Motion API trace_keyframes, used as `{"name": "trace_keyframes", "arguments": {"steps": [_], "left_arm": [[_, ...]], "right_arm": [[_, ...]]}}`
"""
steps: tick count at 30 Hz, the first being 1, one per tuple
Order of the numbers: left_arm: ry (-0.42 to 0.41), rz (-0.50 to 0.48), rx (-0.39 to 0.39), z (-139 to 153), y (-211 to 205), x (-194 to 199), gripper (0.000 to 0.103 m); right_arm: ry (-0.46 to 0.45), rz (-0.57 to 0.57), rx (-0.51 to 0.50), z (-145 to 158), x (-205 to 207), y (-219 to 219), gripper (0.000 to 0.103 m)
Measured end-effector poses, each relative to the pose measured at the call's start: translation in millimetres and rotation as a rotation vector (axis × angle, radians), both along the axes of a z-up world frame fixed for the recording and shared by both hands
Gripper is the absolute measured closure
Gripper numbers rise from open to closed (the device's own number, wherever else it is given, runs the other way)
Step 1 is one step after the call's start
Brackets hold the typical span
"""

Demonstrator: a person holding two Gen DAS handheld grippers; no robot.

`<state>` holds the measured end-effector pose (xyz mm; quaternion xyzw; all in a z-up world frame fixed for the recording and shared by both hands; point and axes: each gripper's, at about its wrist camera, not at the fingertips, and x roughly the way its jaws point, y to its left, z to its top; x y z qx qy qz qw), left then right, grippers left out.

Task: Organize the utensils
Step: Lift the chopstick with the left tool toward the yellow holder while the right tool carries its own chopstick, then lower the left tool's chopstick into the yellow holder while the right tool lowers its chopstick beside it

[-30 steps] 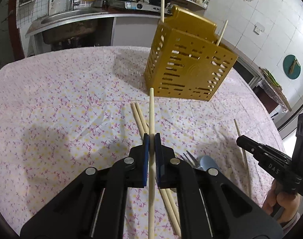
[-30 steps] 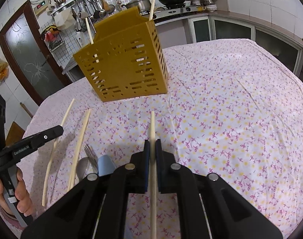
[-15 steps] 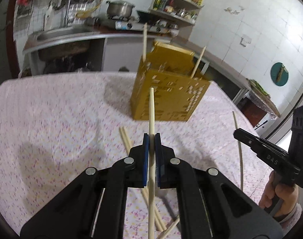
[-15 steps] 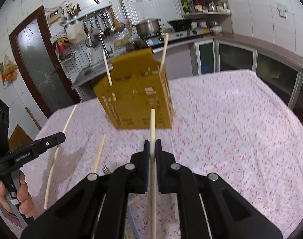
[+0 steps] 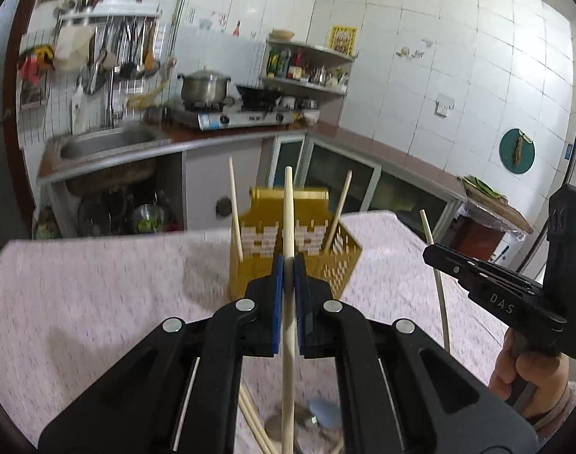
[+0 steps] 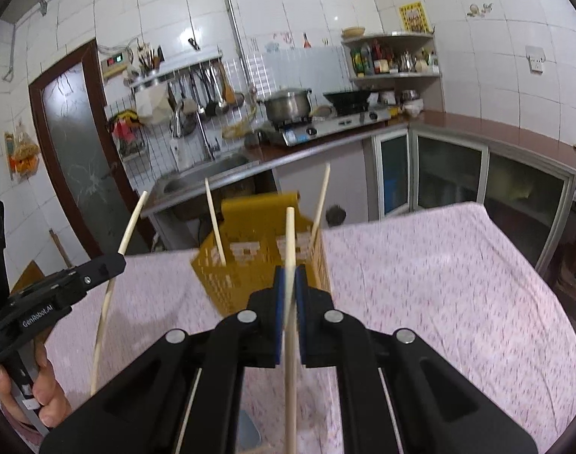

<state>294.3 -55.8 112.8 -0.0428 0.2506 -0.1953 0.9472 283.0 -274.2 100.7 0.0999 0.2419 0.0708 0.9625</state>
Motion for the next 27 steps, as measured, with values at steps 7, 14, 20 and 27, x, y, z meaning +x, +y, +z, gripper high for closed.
{"name": "trace_keyframes", "arguments": {"steps": [7,14,20,27], "left_arm": [[-0.108,0.001,-0.022,22,-6,19,0.098],[-0.148,-0.007,-0.054,27,-12,45,0.098],[-0.174,-0.029,-0.065,34,-16,67,0.098],[-0.244,-0.016,-0.138,42,-15,95,0.098]], "right_arm": [[-0.135,-0.012,0.004,31,19,1,0.097],[-0.211,-0.015,0.0,44,40,4,0.097],[-0.248,-0.008,-0.004,53,59,1,0.097],[-0.331,-0.022,0.017,67,75,-1,0.097]]}}
